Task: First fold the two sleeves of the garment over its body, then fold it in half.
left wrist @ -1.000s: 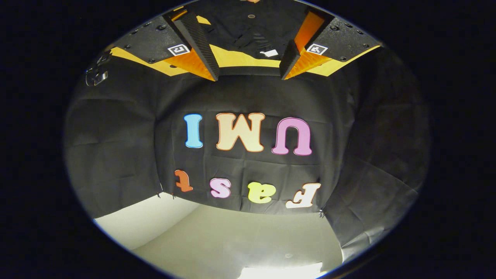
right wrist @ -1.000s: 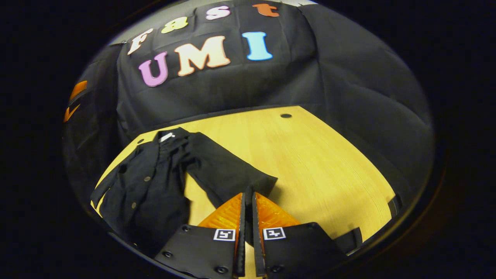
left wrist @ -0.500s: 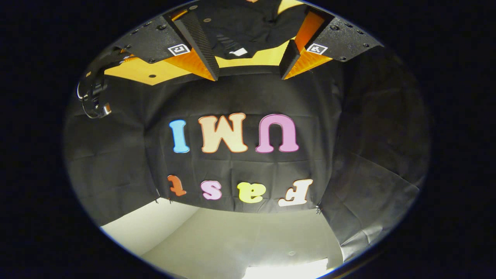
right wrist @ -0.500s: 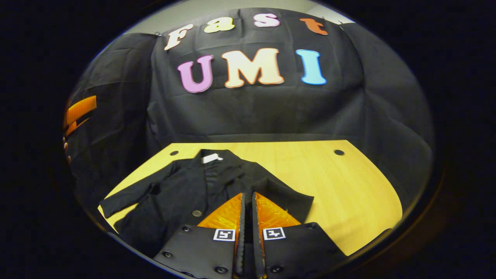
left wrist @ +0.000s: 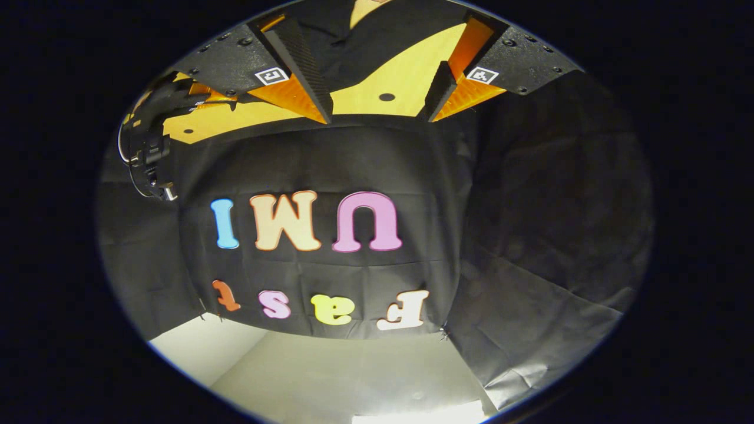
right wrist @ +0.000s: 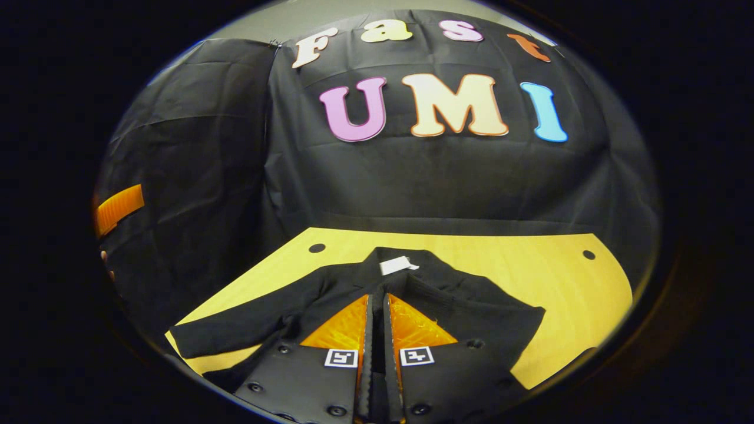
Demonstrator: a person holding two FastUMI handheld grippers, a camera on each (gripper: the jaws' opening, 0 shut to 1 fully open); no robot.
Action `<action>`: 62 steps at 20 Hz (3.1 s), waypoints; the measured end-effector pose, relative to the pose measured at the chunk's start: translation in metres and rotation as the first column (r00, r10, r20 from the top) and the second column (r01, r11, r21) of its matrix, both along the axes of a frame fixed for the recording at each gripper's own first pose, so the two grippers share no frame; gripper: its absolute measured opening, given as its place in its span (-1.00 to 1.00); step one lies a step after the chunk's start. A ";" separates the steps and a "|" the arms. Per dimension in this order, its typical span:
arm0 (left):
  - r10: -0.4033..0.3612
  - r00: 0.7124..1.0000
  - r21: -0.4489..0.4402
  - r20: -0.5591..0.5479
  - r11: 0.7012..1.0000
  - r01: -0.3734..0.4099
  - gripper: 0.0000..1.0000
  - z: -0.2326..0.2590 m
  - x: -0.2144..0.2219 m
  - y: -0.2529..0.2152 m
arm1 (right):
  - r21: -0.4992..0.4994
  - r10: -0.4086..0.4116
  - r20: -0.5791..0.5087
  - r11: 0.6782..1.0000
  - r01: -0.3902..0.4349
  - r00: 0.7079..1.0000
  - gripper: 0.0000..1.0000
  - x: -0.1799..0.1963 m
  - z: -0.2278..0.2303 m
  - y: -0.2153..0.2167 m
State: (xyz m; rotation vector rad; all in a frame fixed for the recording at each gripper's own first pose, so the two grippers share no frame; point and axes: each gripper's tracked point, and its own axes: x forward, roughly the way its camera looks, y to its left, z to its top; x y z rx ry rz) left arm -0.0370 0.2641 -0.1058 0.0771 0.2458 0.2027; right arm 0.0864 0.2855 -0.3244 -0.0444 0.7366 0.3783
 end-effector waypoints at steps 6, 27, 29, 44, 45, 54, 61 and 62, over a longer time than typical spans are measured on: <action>0.093 0.995 0.027 -0.039 0.995 -0.092 0.86 -0.011 -0.027 0.054 | 0.021 0.055 -0.066 0.998 -0.054 0.996 -0.77 -0.006 -0.027 0.065; 0.335 0.817 0.024 -0.470 0.930 -0.368 0.87 -0.172 -0.189 0.127 | -0.060 0.064 -0.008 0.996 -0.065 0.998 0.96 -0.054 0.006 0.012; 0.349 0.784 0.021 -0.513 0.918 -0.395 0.87 -0.189 -0.203 0.127 | -0.051 0.049 -0.022 0.997 -0.051 0.999 1.00 -0.064 0.007 0.000; 0.341 0.706 -0.024 -0.621 0.892 -0.452 -0.27 -0.238 -0.241 0.100 | -0.074 -0.031 -0.021 0.997 0.029 0.999 0.95 -0.102 0.021 -0.087; 0.345 0.706 -0.014 -0.619 0.894 -0.448 -0.65 -0.241 -0.240 0.105 | -0.071 -0.030 -0.018 0.997 0.029 0.999 0.95 -0.104 0.021 -0.089; 0.272 0.791 -0.092 -0.547 0.920 -0.380 -1.00 -0.188 -0.180 0.094 | -0.064 -0.062 -0.017 0.996 0.060 0.998 0.95 -0.120 0.015 -0.110; 0.100 0.891 -0.093 -0.442 0.983 -0.157 -1.00 -0.150 -0.074 0.046 | -0.062 -0.126 -0.012 0.990 0.125 0.992 0.96 -0.137 0.012 -0.130; 0.078 0.896 -0.096 -0.437 0.987 -0.132 -1.00 -0.148 -0.062 0.037 | -0.063 -0.141 -0.014 0.988 0.140 0.990 0.96 -0.140 0.011 -0.134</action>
